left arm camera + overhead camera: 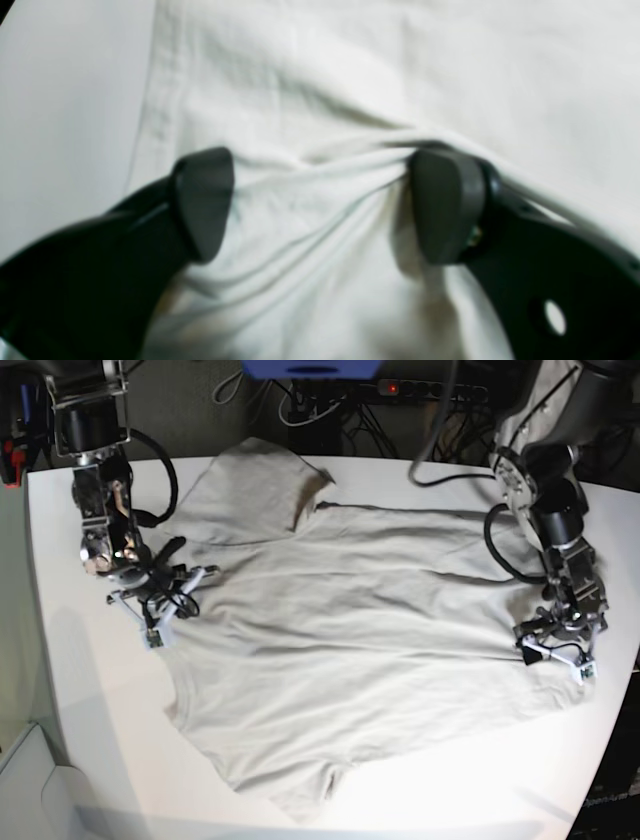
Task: Layout the t-shirt on the table in an organized manner, then fold the t-shirt properly
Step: 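Drag the grasped edge with the left gripper away from the right gripper, then pull the shoulder fabric with the right gripper away from the left gripper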
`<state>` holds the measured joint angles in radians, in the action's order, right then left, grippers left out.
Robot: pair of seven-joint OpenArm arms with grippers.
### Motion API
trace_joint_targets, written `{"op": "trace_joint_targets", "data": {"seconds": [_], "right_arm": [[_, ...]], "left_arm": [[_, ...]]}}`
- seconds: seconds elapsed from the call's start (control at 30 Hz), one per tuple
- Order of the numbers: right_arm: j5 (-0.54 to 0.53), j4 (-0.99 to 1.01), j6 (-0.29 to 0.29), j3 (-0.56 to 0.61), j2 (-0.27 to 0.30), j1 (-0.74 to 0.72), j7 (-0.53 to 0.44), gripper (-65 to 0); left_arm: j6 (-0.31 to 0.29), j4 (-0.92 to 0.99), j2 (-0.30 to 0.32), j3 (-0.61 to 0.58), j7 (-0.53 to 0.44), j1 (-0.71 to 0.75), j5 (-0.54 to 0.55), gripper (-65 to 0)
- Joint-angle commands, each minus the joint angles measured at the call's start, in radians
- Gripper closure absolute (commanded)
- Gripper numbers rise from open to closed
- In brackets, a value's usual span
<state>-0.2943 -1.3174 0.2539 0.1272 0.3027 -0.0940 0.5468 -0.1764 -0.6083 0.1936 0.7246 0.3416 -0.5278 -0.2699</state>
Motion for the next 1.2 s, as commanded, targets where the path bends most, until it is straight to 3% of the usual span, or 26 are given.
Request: {"op": "trace_joint_targets", "data": {"seconds": [0.0, 0.2, 0.37, 0.47, 0.73, 0.9, 1.1, 1.17], "right_arm": [[-0.004, -0.017, 0.018, -0.008, 0.019, -0.011, -0.015, 0.0], [-0.004, -0.017, 0.018, -0.008, 0.043, 0.026, -0.015, 0.0], [-0.003, -0.006, 0.018, -0.008, 0.049, 0.044, -0.017, 0.0], [-0.003, 0.046, 0.018, -0.008, 0.065, 0.043, -0.038, 0.0], [-0.003, 0.25, 0.017, -0.01, 0.106, 0.036, -0.209, 0.0], [-0.003, 0.27, 0.017, -0.08, 0.122, 0.035, -0.221, 0.0], [-0.003, 0.266, 0.017, -0.083, 0.126, -0.04, -0.219, 0.0], [-0.003, 0.23, 0.017, -0.083, 0.126, -0.046, -0.215, 0.0]], "left_arm": [[0.008, 0.029, -0.004, -0.001, 0.02, -0.03, -0.009, -54.0], [0.096, 0.126, -0.013, -0.001, -0.103, -0.151, -0.015, -54.0], [0.097, 0.113, -0.042, 0.0, -0.098, -0.2, -0.015, -54.0], [0.094, 0.055, -0.049, 0.0, -0.025, -0.188, -0.013, -54.0], [0.093, -0.255, -0.055, 0.0, 0.238, -0.032, -0.007, -54.0], [0.091, -0.499, -0.096, 0.0, 0.362, 0.134, -0.006, -54.1], [0.088, -0.74, -0.145, -0.001, 0.457, 0.258, -0.006, -54.1], [0.041, -0.796, -0.161, -0.001, 0.494, 0.286, -0.006, -54.1]]}}
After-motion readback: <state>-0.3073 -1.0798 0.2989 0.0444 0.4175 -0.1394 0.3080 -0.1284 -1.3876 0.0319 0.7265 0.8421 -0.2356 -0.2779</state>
